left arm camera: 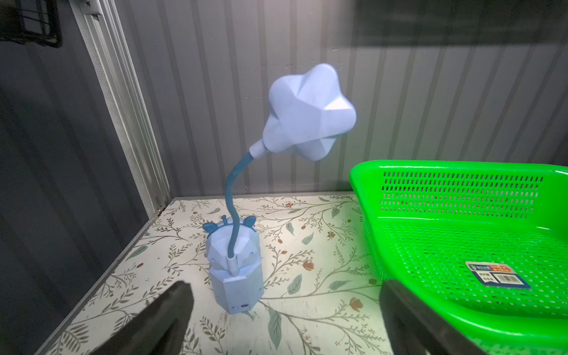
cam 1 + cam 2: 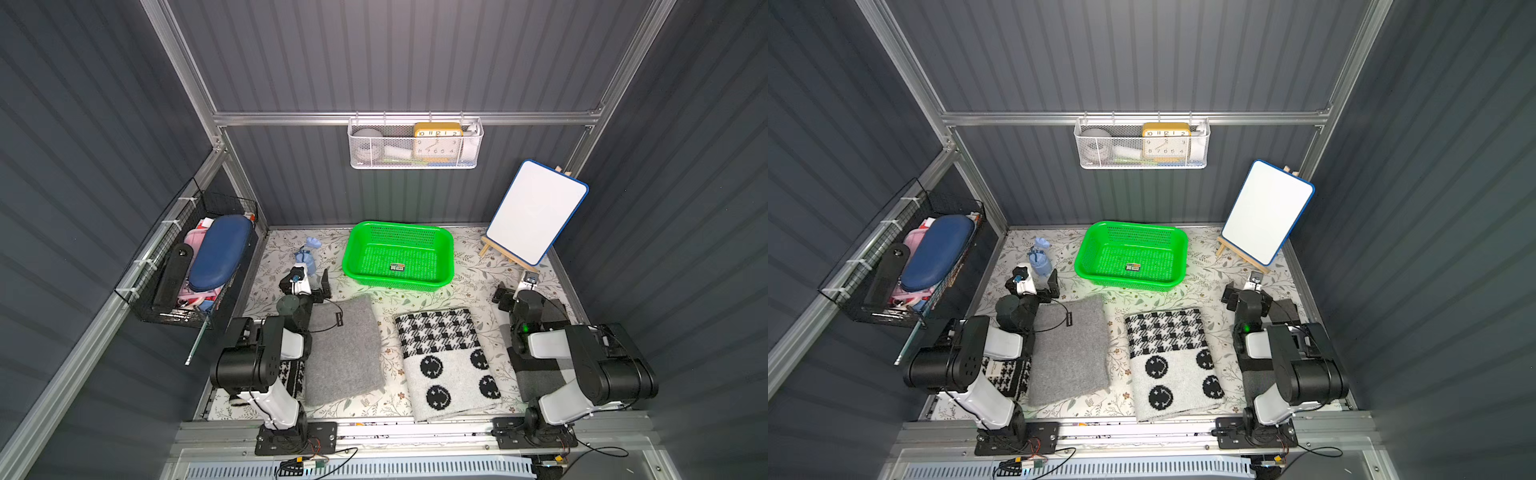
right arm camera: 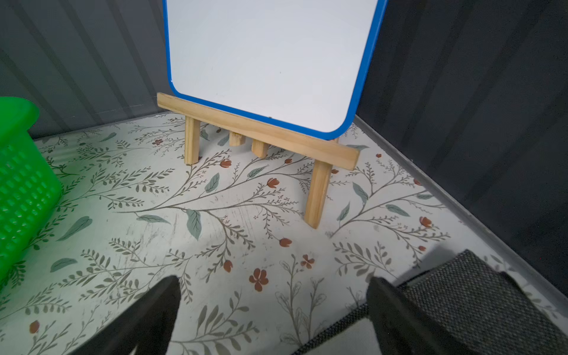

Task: Put the folded scarf in the basket
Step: Adjust the scarf at the center of the board.

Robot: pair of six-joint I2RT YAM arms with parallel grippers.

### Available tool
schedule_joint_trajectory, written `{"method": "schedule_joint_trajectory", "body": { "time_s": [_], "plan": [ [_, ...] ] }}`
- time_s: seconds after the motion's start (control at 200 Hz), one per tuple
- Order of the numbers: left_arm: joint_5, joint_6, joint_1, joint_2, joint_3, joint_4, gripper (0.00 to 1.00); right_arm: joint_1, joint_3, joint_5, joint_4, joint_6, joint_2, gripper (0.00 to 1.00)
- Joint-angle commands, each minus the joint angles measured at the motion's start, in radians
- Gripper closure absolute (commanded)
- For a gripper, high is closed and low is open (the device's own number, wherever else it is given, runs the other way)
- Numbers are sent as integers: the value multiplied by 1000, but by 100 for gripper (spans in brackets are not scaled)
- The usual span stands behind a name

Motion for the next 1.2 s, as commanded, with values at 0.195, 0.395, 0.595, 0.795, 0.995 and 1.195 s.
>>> {"method": "schedule_joint_trajectory", "body": {
  "time_s": [0.195, 0.395, 0.595, 0.795, 0.995, 1.195],
  "plan": [
    [12, 12, 4, 4, -4, 23, 1, 0, -3, -5, 32, -13, 8, 1],
    [12, 12, 4, 4, -4, 22, 1, -1, -3, -5, 31, -12, 9, 1],
    [12, 12, 4, 4, -4, 22, 0, 0, -3, -4, 32, -12, 9, 1],
    [-82, -25, 3, -88, 45, -129, 1, 3, -27, -14, 32, -23, -49, 1],
    [-171, -163, 3, -339, 279, -676, 1, 8, -58, 42, -282, 55, -427, 1],
    [22, -363, 5, -489, 361, -898, 1, 4, 8, 151, -851, 399, -806, 1]
  ]
}}
